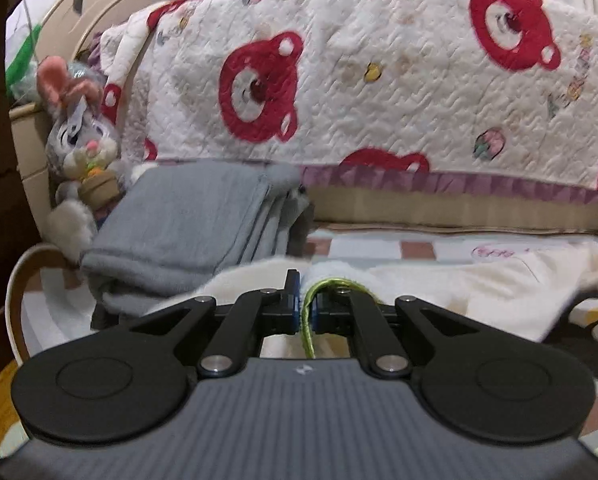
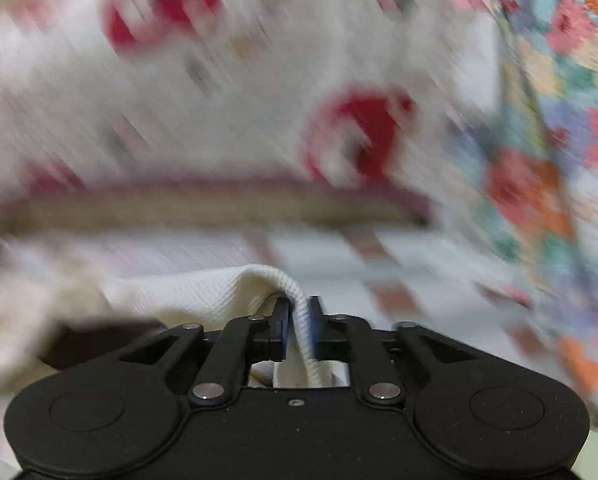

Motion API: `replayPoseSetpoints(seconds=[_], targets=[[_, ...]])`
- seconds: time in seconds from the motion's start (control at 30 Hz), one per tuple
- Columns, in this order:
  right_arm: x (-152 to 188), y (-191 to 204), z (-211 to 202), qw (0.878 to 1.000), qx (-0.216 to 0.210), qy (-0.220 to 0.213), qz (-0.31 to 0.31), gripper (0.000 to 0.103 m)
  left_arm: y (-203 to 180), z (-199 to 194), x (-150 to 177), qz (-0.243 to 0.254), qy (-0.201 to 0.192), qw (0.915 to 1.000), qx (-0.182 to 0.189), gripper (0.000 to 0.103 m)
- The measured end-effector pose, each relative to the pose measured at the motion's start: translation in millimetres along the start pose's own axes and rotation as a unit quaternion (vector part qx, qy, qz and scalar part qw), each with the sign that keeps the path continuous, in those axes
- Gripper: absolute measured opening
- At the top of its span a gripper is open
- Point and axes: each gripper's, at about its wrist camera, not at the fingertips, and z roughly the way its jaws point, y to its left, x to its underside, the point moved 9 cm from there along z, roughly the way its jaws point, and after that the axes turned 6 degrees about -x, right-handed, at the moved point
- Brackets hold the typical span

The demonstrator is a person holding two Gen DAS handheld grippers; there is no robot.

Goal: Fold clothes

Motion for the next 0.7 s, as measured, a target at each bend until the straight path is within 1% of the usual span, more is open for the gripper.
replayPoseSetpoints(seconds=[0.03, 0.07, 0.1, 0.13, 0.17, 0.23, 0.27, 0.33, 0.4, 0.43, 0.47, 0.5, 0.53, 0.57, 0.6, 0.63, 0.67, 0.7], targets=[[11, -3, 10, 0.999, 0.027, 0.026, -0.006, 0.018, 3, 6, 7, -0.006, 0.014, 0.9999, -0.004, 0.005], [18, 5, 12, 0.999, 0.015, 0.028, -0.008, 0.02, 6, 10, 14, -0.012, 0.027, 0.9996, -0.006, 0.005], [25, 14, 13, 1.0, -0.001, 0.027, -0.011, 0.03, 10, 14, 19, -0.018, 0.036, 0.9992, -0.003, 0.005], [30, 29, 14, 0.999, -0.026, 0.025, -0.018, 0.036, 13, 16, 24, -0.021, 0.041, 0.9989, -0.002, 0.005], [36, 51, 16, 0.997, -0.06, 0.025, -0.031, 0.045, 16, 19, 27, -0.021, 0.044, 0.9988, -0.004, 0.005], [48, 97, 19, 0.989, -0.129, 0.034, -0.067, 0.047, 23, 25, 33, -0.017, 0.049, 0.9985, -0.016, 0.007], [56, 126, 21, 0.981, -0.169, 0.038, -0.086, 0.047, 26, 28, 37, -0.017, 0.052, 0.9984, -0.018, 0.008], [69, 179, 25, 0.964, -0.235, 0.043, -0.117, 0.048, 31, 30, 44, -0.024, 0.058, 0.9979, -0.014, 0.008], [83, 234, 23, 0.941, -0.293, 0.05, -0.162, 0.049, 34, 30, 51, -0.034, 0.062, 0.9975, -0.004, 0.008], [91, 259, 16, 0.928, -0.319, 0.05, -0.185, 0.049, 35, 30, 54, -0.039, 0.064, 0.9972, 0.002, 0.008], [99, 285, 8, 0.911, -0.351, 0.051, -0.209, 0.049, 34, 31, 59, -0.039, 0.067, 0.9969, 0.009, 0.008], [108, 312, -1, 0.891, -0.384, 0.054, -0.235, 0.048, 29, 33, 65, -0.032, 0.074, 0.9966, 0.018, 0.011], [115, 331, -10, 0.878, -0.401, 0.057, -0.255, 0.048, 25, 35, 72, -0.024, 0.08, 0.9962, 0.027, 0.014], [122, 351, -15, 0.869, -0.407, 0.055, -0.276, 0.048, 21, 38, 79, -0.016, 0.086, 0.9955, 0.036, 0.019], [128, 367, -18, 0.863, -0.407, 0.048, -0.294, 0.048, 16, 40, 85, -0.008, 0.093, 0.9947, 0.045, 0.02], [133, 380, -19, 0.86, -0.404, 0.041, -0.309, 0.049, 12, 41, 92, -0.001, 0.097, 0.9938, 0.053, 0.021], [138, 392, -20, 0.857, -0.399, 0.034, -0.323, 0.054, 8, 39, 96, 0.007, 0.098, 0.9932, 0.062, 0.025], [143, 403, -19, 0.856, -0.392, 0.027, -0.334, 0.064, 5, 37, 100, 0.013, 0.096, 0.9929, 0.069, 0.032]])
